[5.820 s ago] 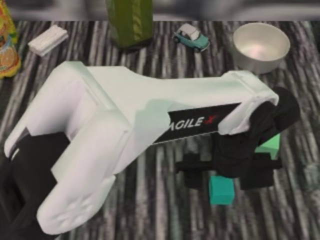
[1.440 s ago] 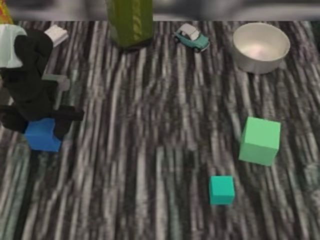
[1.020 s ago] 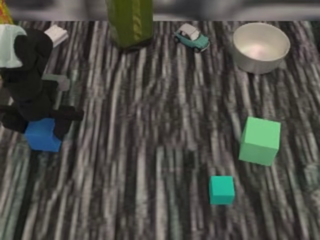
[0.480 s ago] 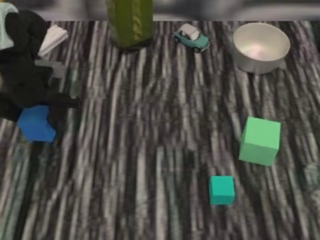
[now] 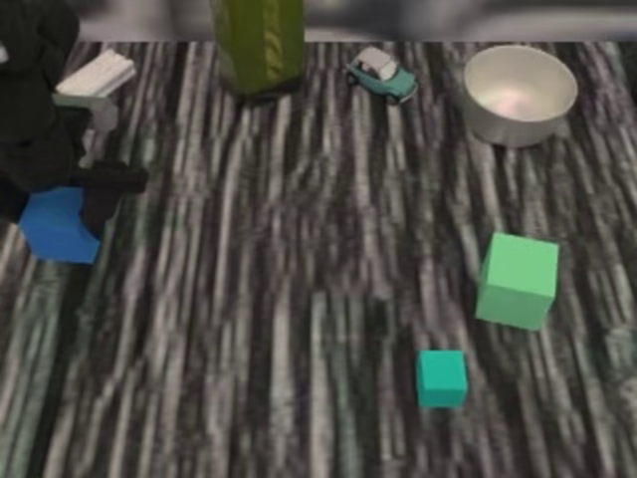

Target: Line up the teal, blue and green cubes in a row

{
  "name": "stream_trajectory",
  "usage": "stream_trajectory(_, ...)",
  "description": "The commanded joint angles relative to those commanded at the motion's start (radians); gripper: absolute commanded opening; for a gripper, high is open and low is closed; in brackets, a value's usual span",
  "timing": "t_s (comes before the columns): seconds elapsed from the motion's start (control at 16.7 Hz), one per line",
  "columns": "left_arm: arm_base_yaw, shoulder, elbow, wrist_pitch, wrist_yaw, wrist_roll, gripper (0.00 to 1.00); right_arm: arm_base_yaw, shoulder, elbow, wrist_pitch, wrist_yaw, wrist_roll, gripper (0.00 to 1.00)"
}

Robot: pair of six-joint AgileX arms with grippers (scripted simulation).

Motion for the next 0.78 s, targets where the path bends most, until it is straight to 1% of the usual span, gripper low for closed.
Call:
stream_trajectory(0.12, -0.033, 0.008, 0.014, -0.008, 0.001, -0.033, 0.0, 0.0, 0.0, 0.0, 0.0, 0.0, 0.0, 1.0)
stream_trajectory(0.18, -0.065, 0.015, 0.025, -0.015, 0.001, -0.065, 0.0, 0.0, 0.0, 0.0, 0.0, 0.0, 0.0, 1.0)
stream_trajectory(0.3, -0.156, 0.032, 0.051, -0.034, 0.001, -0.16, 0.0, 0.0, 0.0, 0.0, 0.0, 0.0, 0.0, 1.0)
stream_trajectory(0.42, -0.271, 0.048, 0.08, -0.055, -0.001, -0.297, 0.0, 0.0, 0.0, 0.0, 0.0, 0.0, 0.0, 1.0)
stream_trajectory(0.66, -0.531, 0.067, 0.135, -0.095, -0.006, -0.628, 0.0, 0.0, 0.0, 0.0, 0.0, 0.0, 0.0, 1.0)
stream_trajectory(0.78, -0.648, 0.07, 0.156, -0.109, -0.009, -0.764, 0.0, 0.0, 0.0, 0.0, 0.0, 0.0, 0.0, 1.0)
